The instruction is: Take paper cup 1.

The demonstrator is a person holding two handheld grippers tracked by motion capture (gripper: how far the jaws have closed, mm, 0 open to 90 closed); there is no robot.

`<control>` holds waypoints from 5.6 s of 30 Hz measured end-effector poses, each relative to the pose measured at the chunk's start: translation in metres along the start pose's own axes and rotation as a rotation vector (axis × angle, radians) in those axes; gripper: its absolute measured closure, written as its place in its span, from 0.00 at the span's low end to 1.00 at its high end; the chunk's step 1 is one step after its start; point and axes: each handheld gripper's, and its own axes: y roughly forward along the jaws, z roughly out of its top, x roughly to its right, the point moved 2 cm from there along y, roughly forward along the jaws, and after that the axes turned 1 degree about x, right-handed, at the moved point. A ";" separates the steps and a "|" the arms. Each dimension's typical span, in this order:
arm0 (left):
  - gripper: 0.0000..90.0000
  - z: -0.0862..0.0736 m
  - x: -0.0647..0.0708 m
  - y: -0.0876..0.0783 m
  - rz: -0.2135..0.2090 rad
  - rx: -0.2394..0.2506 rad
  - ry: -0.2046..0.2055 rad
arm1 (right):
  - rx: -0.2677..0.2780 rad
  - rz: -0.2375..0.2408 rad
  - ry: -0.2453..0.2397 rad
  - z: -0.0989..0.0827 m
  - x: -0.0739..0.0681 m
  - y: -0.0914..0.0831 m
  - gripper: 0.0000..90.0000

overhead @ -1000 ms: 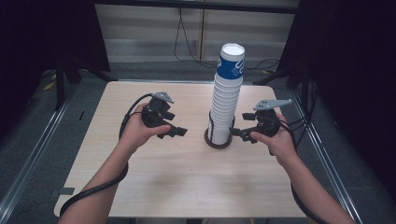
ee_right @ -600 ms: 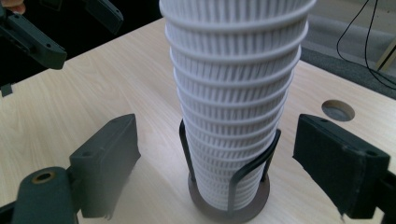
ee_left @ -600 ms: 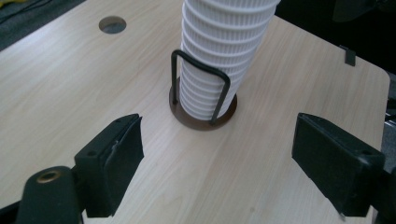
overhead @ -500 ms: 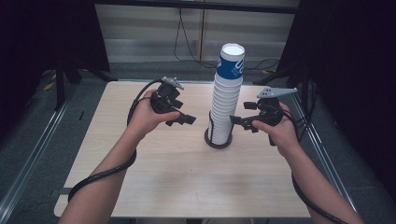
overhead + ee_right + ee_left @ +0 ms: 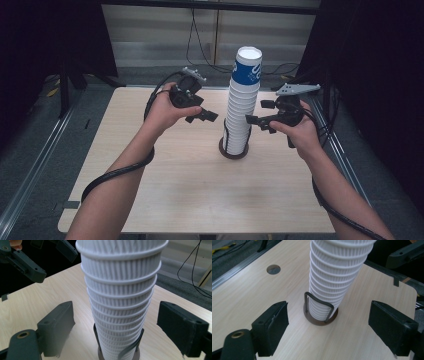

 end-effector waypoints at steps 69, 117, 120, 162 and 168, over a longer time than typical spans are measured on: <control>0.21 0.105 0.023 0.018 0.004 0.062 0.076 | 0.125 -0.048 0.020 0.035 -0.004 0.016 0.15; 0.23 0.110 0.024 0.006 0.011 0.071 0.036 | 0.190 -0.076 0.009 0.041 -0.011 0.012 0.13; 0.23 0.110 0.025 0.008 0.010 0.070 0.042 | 0.189 -0.086 0.007 0.042 -0.010 0.012 0.13; 0.22 0.106 0.023 0.006 0.008 0.134 -0.005 | 0.204 -0.097 0.012 0.039 -0.012 0.020 0.18; 0.23 0.107 0.022 0.002 0.005 0.171 -0.016 | 0.209 -0.098 0.011 0.038 -0.012 0.020 0.18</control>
